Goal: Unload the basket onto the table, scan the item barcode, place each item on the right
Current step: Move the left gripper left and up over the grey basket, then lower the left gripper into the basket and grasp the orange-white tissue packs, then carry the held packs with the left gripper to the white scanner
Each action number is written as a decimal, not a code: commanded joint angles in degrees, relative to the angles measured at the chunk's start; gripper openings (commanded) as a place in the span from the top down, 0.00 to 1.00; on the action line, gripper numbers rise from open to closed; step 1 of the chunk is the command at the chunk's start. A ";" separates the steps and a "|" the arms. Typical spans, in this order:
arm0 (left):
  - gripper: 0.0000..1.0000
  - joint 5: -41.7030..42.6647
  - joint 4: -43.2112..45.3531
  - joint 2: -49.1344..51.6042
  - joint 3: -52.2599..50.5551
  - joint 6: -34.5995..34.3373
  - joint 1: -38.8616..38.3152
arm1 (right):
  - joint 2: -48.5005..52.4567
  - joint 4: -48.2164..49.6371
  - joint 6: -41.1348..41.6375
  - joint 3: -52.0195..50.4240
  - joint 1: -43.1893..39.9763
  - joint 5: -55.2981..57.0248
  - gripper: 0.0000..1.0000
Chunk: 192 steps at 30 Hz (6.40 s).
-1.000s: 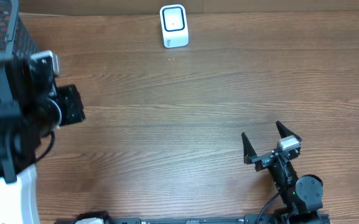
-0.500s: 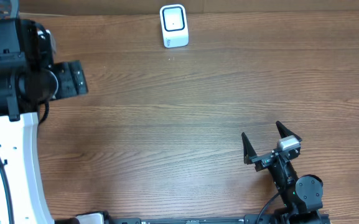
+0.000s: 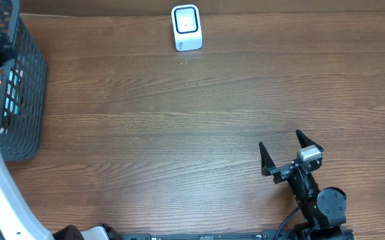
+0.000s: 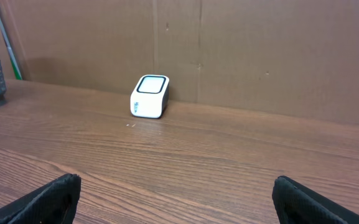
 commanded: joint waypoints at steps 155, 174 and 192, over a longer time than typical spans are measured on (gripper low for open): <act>0.89 -6.03 3.56 33.14 -9.73 -53.66 -71.23 | -0.68 0.28 0.13 -0.61 -0.33 -0.09 0.00; 0.84 -2.45 6.01 38.47 -9.73 -53.59 -71.69 | -0.68 0.28 0.13 -0.61 -0.33 -0.11 0.00; 0.15 -1.92 5.99 38.47 -9.73 -51.54 -71.69 | -0.68 0.28 0.13 -0.61 -0.33 -0.09 0.00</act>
